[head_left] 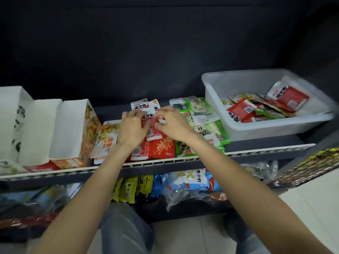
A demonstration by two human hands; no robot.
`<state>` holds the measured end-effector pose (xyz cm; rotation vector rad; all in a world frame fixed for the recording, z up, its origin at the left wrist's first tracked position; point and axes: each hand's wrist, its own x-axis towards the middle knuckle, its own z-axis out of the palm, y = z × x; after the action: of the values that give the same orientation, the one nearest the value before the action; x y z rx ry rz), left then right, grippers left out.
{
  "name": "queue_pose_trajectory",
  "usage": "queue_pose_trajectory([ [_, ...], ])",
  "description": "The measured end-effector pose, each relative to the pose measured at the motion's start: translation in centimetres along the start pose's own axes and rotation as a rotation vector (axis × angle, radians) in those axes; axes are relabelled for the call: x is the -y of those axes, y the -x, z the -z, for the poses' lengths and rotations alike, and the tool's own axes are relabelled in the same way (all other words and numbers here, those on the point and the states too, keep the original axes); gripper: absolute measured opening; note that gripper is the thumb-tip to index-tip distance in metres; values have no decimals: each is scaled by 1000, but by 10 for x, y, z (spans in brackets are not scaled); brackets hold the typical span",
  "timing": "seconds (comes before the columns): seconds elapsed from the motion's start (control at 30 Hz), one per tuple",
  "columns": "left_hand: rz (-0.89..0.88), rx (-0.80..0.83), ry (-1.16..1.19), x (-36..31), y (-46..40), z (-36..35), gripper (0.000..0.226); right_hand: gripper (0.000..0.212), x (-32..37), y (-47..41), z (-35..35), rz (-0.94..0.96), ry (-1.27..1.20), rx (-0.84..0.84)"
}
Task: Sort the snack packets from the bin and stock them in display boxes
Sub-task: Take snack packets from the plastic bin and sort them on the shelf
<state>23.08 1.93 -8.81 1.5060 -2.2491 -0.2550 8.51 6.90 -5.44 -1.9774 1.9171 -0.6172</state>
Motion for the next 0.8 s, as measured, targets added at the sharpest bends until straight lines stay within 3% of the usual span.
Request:
queue_pose_trajectory([
  [0.1, -81, -74, 57, -37, -7, 9, 33, 33, -18, 22, 53, 59, -82, -87],
  [0.2, -235, -83, 241, -92, -20, 6, 26, 33, -58, 34, 107, -17, -236, -156],
  [0.27, -327, -40, 387, -129, -33, -1, 23, 32, -96, 33, 134, -85, -172, -200],
  [0.37, -415, 85, 500, -181, -58, -17, 22, 37, -154, 30, 159, -255, 63, -90],
  [0.47, -442, 328, 357, -228, -88, -41, 32, 52, -203, 26, 168, -424, 308, 103],
  [0.57, -439, 522, 80, -261, -112, -69, 51, 69, -227, 27, 169, -511, 388, 272],
  [0.67, -375, 727, -90, -273, -125, -96, 54, 61, -241, 29, 170, -491, 451, 345],
  [0.8, -361, 719, -217, -276, -132, -111, 65, 54, -249, 31, 170, -471, 410, 339],
])
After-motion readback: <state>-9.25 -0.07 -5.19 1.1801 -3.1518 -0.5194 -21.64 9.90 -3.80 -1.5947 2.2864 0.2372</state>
